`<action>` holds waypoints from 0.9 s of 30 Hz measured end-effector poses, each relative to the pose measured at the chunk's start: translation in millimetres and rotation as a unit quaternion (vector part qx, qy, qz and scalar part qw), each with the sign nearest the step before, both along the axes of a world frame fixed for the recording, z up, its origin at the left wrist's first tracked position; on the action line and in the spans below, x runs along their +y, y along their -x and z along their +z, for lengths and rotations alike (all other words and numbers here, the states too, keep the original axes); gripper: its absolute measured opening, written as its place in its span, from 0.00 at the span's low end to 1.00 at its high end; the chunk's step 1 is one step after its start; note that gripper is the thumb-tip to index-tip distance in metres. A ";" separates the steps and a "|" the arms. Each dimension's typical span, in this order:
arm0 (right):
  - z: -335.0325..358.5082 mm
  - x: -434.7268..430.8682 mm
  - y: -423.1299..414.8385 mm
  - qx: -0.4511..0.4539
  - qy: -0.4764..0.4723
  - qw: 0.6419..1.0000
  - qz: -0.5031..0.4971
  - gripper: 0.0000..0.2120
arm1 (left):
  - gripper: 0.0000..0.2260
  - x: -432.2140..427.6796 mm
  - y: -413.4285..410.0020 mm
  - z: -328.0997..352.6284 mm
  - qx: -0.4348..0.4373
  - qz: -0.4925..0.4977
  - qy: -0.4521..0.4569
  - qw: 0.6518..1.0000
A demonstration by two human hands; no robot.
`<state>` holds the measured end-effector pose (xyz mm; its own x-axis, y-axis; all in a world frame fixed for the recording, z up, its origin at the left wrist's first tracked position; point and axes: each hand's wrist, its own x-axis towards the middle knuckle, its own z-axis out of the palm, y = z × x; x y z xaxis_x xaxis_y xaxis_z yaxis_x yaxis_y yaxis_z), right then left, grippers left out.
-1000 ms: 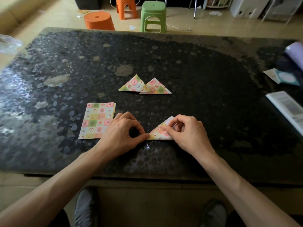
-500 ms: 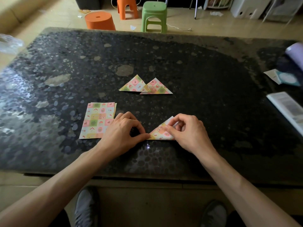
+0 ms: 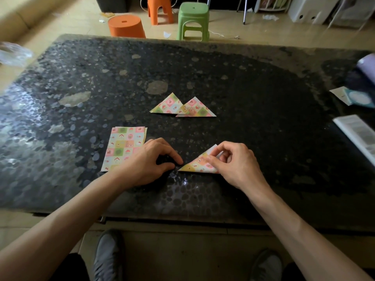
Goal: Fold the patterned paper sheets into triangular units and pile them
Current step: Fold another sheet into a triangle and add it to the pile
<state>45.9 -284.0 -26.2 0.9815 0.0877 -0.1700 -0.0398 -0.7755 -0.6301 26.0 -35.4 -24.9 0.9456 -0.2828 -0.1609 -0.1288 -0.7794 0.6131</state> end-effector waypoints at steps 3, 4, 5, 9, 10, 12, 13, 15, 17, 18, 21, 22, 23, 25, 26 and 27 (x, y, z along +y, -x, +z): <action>0.3 0.2 -0.3 0.001 0.001 1.000 -0.003 0.07 | 0.07 -1.2 -2.2 -0.3 -0.003 0.021 0.034 0.999; 0.4 0.5 -0.4 0.001 0.002 1.000 -0.003 0.07 | 0.04 -3.8 -1.5 -0.1 -0.013 0.033 0.047 0.998; 0.4 0.5 -0.4 0.001 0.003 1.000 -0.003 0.07 | 0.02 -7.1 0.0 -0.5 -0.025 0.046 0.059 0.997; 1.3 -0.1 0.6 -0.001 0.004 1.000 -0.003 0.07 | 0.06 -18.8 9.1 -4.6 -0.064 0.074 0.022 0.995; 1.4 -0.3 0.9 0.000 0.002 1.000 -0.005 0.07 | 0.06 -19.9 10.8 -5.3 -0.072 0.072 0.007 0.995; 1.3 -0.9 1.2 0.001 -0.001 1.000 -0.005 0.07 | 0.06 -19.8 12.2 -6.3 -0.075 0.072 -0.002 0.995; 1.3 -1.1 1.1 0.000 -0.002 1.000 -0.004 0.07 | 0.06 -19.4 12.5 -6.3 -0.073 0.072 -0.003 0.995; 1.1 -1.1 0.7 -0.001 -0.002 1.000 -0.003 0.07 | 0.06 -19.3 12.7 -6.9 -0.076 0.071 -0.008 0.995; 0.8 -0.3 0.7 0.000 -0.003 1.000 -0.004 0.07 | 0.05 -20.1 13.0 -7.1 -0.079 0.071 -0.015 0.994; 0.5 0.1 0.6 0.001 -0.003 1.000 -0.004 0.07 | 0.05 -20.1 13.0 -7.4 -0.079 0.071 -0.016 0.994; 0.0 -0.1 0.1 0.001 -0.005 1.000 -0.003 0.07 | 0.05 -18.8 12.6 -6.9 -0.072 0.068 -0.010 0.995; 0.2 -0.4 -0.3 0.001 -0.007 1.000 -0.002 0.07 | 0.04 -17.9 12.1 -6.2 -0.066 0.065 -0.006 0.996; 0.5 -0.7 -0.7 0.001 -0.008 1.000 -0.001 0.07 | 0.04 -16.9 11.6 -5.4 -0.060 0.060 -0.003 0.996; 1.2 -1.4 -0.2 -0.007 -0.008 1.000 0.006 0.06 | 0.05 -15.7 10.9 -3.7 -0.050 0.051 -0.005 0.997; 1.3 -1.3 1.0 -0.016 -0.006 1.000 0.015 0.06 | 0.05 -15.5 10.6 -3.2 -0.051 0.048 -0.008 0.998; 1.1 -1.1 2.6 -0.027 0.002 0.999 0.029 0.06 | 0.05 -15.4 10.8 -3.2 -0.053 0.046 -0.010 0.997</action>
<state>43.2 -285.0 -25.1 0.9825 0.1447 -0.1171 0.0398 -0.7780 -0.6270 15.2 -50.9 -28.1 0.9795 -0.1914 -0.0625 -0.1196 -0.8028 0.5842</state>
